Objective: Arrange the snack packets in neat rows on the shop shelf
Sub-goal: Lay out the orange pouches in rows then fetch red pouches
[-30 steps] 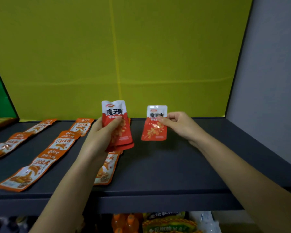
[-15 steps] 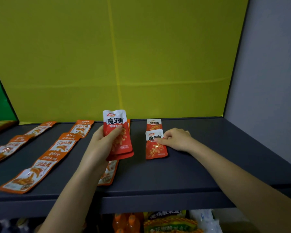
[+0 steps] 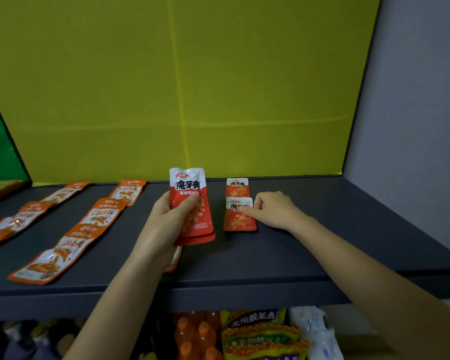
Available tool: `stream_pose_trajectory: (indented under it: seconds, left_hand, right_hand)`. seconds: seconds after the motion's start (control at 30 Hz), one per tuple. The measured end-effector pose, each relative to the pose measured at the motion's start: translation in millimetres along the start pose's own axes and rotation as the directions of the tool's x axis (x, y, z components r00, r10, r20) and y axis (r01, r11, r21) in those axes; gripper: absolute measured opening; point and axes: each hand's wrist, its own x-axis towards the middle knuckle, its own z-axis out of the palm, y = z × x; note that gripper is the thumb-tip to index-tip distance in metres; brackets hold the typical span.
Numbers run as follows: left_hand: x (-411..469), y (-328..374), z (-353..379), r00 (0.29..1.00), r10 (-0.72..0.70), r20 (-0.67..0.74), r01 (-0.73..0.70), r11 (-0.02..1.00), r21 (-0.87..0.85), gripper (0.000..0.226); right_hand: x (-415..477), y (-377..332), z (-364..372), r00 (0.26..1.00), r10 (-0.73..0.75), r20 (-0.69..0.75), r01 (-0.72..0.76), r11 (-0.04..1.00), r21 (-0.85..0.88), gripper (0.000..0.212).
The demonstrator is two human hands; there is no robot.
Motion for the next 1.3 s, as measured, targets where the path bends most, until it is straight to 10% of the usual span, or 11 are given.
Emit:
stream_pose_trajectory:
  seconds: [0.2, 0.67, 0.93, 1.3]
  left_hand:
    - [-9.4, -2.3, 11.7, 1.000, 0.003, 0.028, -0.003, 1.000, -0.009, 0.015]
    - [-14.9, -0.6, 25.7, 0.995, -0.043, 0.086, 0.045, 0.999, -0.026, 0.014]
    - [2.0, 16.5, -18.8, 0.982, -0.141, -0.128, 0.140, 0.990, -0.014, 0.013]
    - [4.3, 13.8, -15.9, 0.980, -0.072, 0.184, 0.065, 0.997, 0.042, 0.015]
  right_hand:
    - [-32.1, -25.7, -17.9, 0.970, -0.059, -0.236, 0.151, 0.907, 0.394, 0.045]
    - [-61.6, -28.6, -22.3, 0.976, -0.129, -0.174, 0.212, 0.732, 0.647, 0.027]
    - [-73.5, -3.6, -13.7, 0.984, -0.144, 0.101, 0.068, 0.844, 0.532, 0.029]
    - [-71.4, 1.7, -11.2, 0.991, -0.121, 0.063, 0.103, 0.965, 0.241, 0.032]
